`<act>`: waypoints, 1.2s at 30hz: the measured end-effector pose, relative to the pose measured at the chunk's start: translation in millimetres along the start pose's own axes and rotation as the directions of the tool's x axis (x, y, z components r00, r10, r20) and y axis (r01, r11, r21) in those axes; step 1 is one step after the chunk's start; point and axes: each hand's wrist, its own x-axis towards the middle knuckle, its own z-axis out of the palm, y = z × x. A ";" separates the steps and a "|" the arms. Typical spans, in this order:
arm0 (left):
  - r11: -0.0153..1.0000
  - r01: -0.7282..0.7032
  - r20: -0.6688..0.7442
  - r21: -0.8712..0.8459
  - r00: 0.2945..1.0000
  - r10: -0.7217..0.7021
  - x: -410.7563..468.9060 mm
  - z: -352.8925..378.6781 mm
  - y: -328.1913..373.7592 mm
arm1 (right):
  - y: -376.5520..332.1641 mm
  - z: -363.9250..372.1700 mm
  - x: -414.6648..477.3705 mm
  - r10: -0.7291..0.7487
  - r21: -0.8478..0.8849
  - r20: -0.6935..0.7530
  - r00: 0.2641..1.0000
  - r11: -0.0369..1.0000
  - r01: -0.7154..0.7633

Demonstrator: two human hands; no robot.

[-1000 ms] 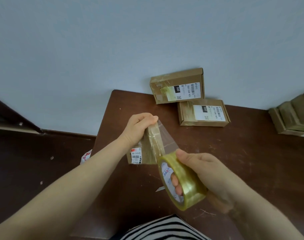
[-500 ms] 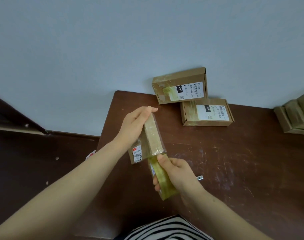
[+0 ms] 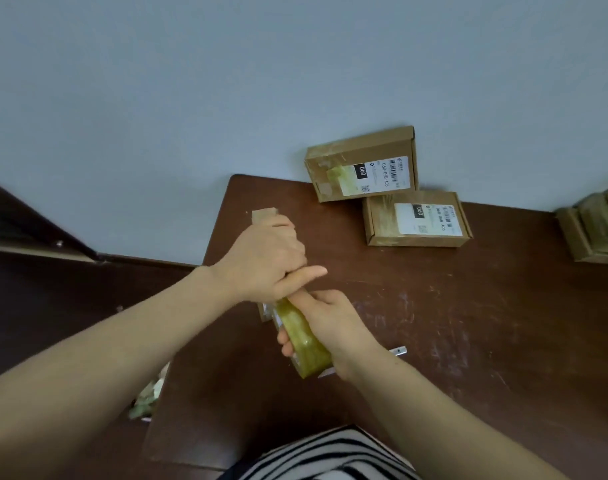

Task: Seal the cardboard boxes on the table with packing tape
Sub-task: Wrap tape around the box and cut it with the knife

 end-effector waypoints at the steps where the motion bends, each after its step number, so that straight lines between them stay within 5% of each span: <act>1: 1.000 0.012 -0.032 0.029 0.999 -0.011 -4.2 3.6 2.6 | 0.0 1.8 0.9 0.000 -0.002 0.018 1.000 1.000 0.000; 6: 0.997 0.056 -0.113 -0.056 0.992 -0.062 -15.8 4.2 -3.3 | -1.0 2.0 2.1 0.032 0.008 0.096 0.995 0.999 -0.032; 8: 0.944 0.319 -0.102 -0.086 0.939 -0.327 -17.3 3.7 4.9 | -0.9 -0.7 3.4 0.033 0.016 0.115 0.993 0.999 -0.035; 11: 0.546 0.784 -0.124 -0.295 0.535 -0.836 -25.8 2.1 25.1 | 3.5 -1.3 5.0 0.008 0.058 0.116 0.993 0.998 -0.015; 13: 0.220 0.831 0.101 -0.511 0.313 -0.945 -31.7 -3.6 39.1 | 9.5 -0.5 6.0 -0.024 0.081 0.122 0.992 0.997 0.014; 14: 0.085 0.806 0.235 -0.585 0.268 -0.934 -36.2 -4.8 45.0 | 11.8 0.7 5.0 -0.038 0.102 0.137 0.990 0.995 0.024; 16: -0.043 0.754 0.408 -0.655 0.306 -0.860 -43.1 -4.0 58.1 | 12.9 5.5 3.0 -0.059 0.135 0.182 0.982 0.990 0.035; 19: -0.081 0.741 0.447 -0.667 0.310 -0.839 -46.1 -3.6 66.4 | 13.2 16.6 1.3 -0.049 0.075 0.229 0.972 0.997 0.032; 23: -0.246 0.647 0.501 -0.722 0.244 -0.830 -47.7 -18.8 58.6 | 17.4 10.1 -2.2 -0.093 -0.330 0.219 0.971 0.930 0.163; 26: -0.351 0.601 0.561 -0.718 0.202 -0.803 -49.2 -26.2 49.9 | 26.7 -33.2 1.7 -0.242 -0.433 0.079 0.967 0.866 0.252; 28: -0.395 0.584 0.591 -0.710 0.188 -0.785 -48.0 -29.2 46.8 | 47.2 -73.9 11.5 -0.283 -0.689 -0.021 0.959 0.699 0.192; 31: -0.439 0.562 0.630 -0.701 0.199 -0.750 -43.8 -28.0 48.1 | 97.4 -125.3 22.0 -0.138 -0.954 0.044 0.989 0.288 0.083; 36: -0.391 0.622 0.650 -0.679 0.261 -0.713 -26.7 -17.3 60.4 | 147.3 -157.3 18.5 -0.299 -1.000 0.011 0.954 0.017 0.017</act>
